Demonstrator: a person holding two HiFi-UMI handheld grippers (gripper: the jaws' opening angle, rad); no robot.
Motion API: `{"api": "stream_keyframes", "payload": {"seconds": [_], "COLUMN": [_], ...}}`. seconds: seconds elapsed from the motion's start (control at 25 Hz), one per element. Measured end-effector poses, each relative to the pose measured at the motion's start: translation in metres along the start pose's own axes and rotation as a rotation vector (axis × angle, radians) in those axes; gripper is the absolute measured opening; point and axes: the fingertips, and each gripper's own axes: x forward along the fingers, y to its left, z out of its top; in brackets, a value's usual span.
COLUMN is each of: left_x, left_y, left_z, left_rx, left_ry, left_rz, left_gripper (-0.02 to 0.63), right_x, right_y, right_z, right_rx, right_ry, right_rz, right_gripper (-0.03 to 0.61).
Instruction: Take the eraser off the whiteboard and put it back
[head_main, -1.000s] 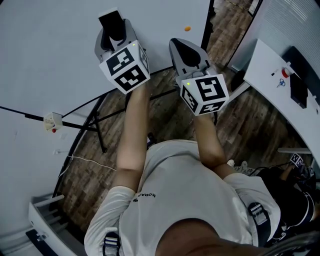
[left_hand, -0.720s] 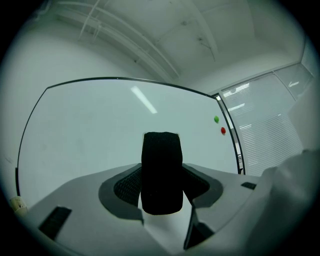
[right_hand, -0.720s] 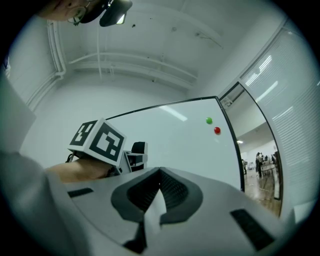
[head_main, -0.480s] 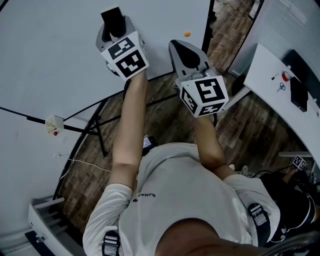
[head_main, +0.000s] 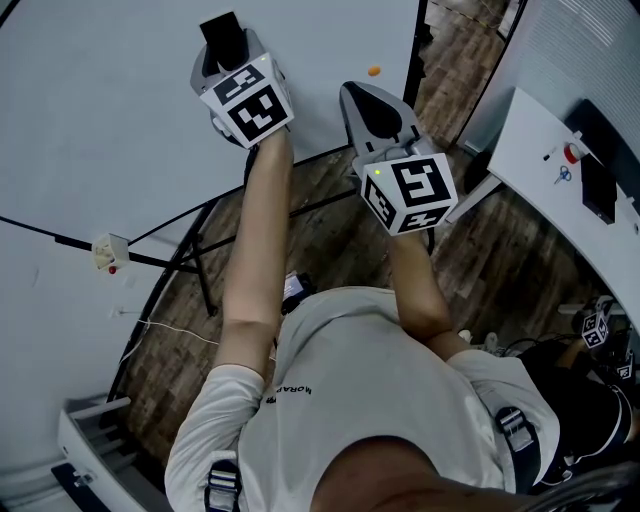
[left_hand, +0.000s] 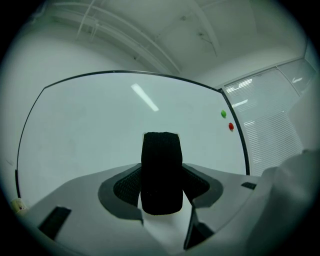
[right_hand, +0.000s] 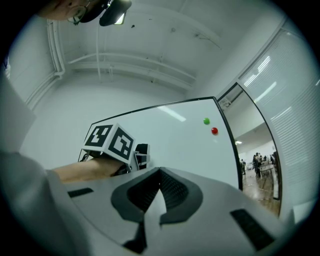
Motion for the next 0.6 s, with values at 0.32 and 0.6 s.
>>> {"api": "stream_keyframes", "payload": {"seconds": [0.32, 0.6], "left_x": [0.013, 0.024], "left_y": [0.007, 0.007], "left_z": [0.000, -0.006], "left_rx": [0.005, 0.000], "left_ry": [0.022, 0.044], "left_rz": [0.014, 0.011], "left_gripper": [0.227, 0.227], "right_x": [0.000, 0.001], "right_y": [0.001, 0.000], "right_z": [0.001, -0.001], "right_rx": [-0.004, -0.009], "right_ry": [0.001, 0.002], "right_rz": [-0.001, -0.003], "right_gripper": [0.012, 0.012]}}
